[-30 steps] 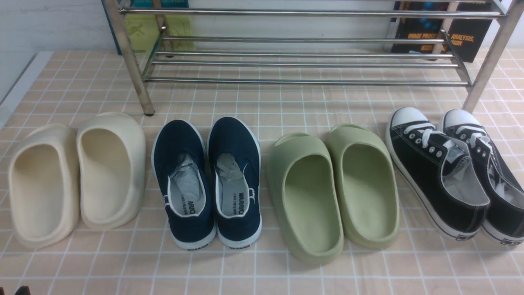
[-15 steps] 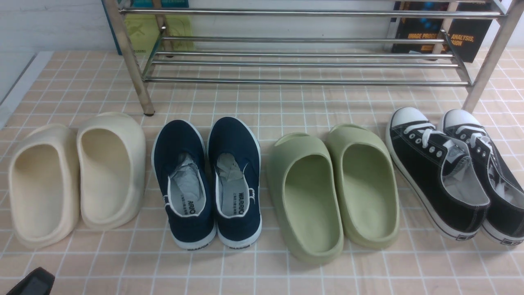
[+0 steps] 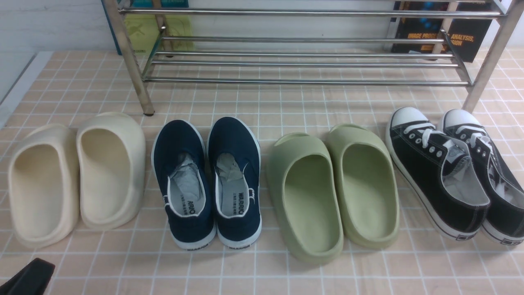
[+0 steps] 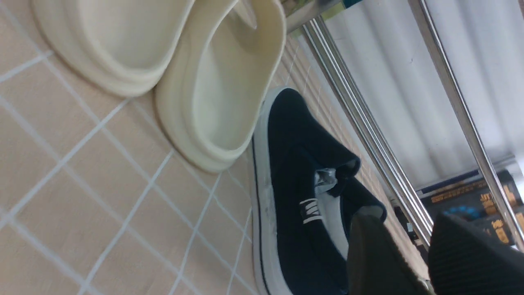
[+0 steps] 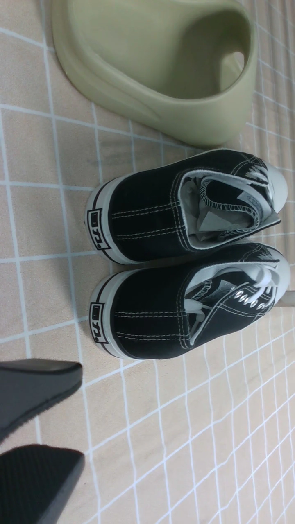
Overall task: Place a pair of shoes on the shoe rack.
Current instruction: Use the left arm to grab the shoe closest to it, then use the left arm to put a shoe into the shoe rack
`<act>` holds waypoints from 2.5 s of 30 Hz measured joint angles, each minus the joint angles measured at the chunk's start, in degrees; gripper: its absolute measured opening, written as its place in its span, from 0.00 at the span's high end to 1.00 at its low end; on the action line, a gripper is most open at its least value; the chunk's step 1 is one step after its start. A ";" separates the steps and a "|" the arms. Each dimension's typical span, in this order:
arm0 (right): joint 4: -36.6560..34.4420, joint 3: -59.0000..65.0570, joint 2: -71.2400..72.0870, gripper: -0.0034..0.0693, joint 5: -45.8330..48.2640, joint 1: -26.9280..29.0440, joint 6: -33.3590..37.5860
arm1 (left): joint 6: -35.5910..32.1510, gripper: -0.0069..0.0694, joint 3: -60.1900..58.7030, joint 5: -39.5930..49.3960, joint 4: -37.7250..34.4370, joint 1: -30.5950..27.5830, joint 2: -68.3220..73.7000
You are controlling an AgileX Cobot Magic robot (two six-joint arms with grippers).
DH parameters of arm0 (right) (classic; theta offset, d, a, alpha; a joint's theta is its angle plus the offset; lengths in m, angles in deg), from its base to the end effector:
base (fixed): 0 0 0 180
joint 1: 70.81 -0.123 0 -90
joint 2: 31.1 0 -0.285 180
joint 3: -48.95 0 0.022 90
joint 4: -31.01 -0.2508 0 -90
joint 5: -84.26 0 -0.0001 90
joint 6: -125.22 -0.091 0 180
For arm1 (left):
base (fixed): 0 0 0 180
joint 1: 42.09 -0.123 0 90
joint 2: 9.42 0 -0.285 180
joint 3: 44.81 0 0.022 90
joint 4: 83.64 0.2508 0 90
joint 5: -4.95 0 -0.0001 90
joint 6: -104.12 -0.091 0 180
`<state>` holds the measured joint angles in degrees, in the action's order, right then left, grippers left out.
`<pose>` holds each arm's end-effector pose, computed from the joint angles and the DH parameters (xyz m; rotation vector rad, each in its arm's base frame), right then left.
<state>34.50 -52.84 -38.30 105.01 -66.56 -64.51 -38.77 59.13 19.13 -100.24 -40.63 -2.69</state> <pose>0.0526 -0.0059 0.1754 0.1879 1.8426 0.0070 0.0530 -0.0078 0.1995 -0.7113 1.5908 -0.7695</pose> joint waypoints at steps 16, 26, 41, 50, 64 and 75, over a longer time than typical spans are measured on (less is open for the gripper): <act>0.00 0.00 0.00 0.63 0.00 0.00 0.00 | -20.10 0.91 45.36 44.74 30.16 0.08 37.54; 0.00 0.00 0.00 0.63 0.00 0.00 0.00 | -20.40 0.79 53.87 45.46 31.71 11.57 59.70; 0.00 0.00 0.00 0.63 0.00 0.00 0.00 | -6.50 0.15 58.43 28.05 27.31 19.59 90.47; 0.00 0.00 0.00 0.63 0.00 0.00 0.00 | -5.66 0.33 58.43 24.02 24.49 19.59 99.87; 0.00 0.00 0.00 0.63 0.00 0.00 0.00 | -9.49 0.86 64.30 32.87 25.84 19.62 89.52; 0.00 0.00 0.00 0.63 0.00 0.00 0.00 | -14.32 0.86 85.26 36.52 24.00 17.17 98.12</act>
<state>34.50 -52.84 -38.30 105.01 -66.56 -64.51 -53.09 144.39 55.65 -76.24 -23.46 95.43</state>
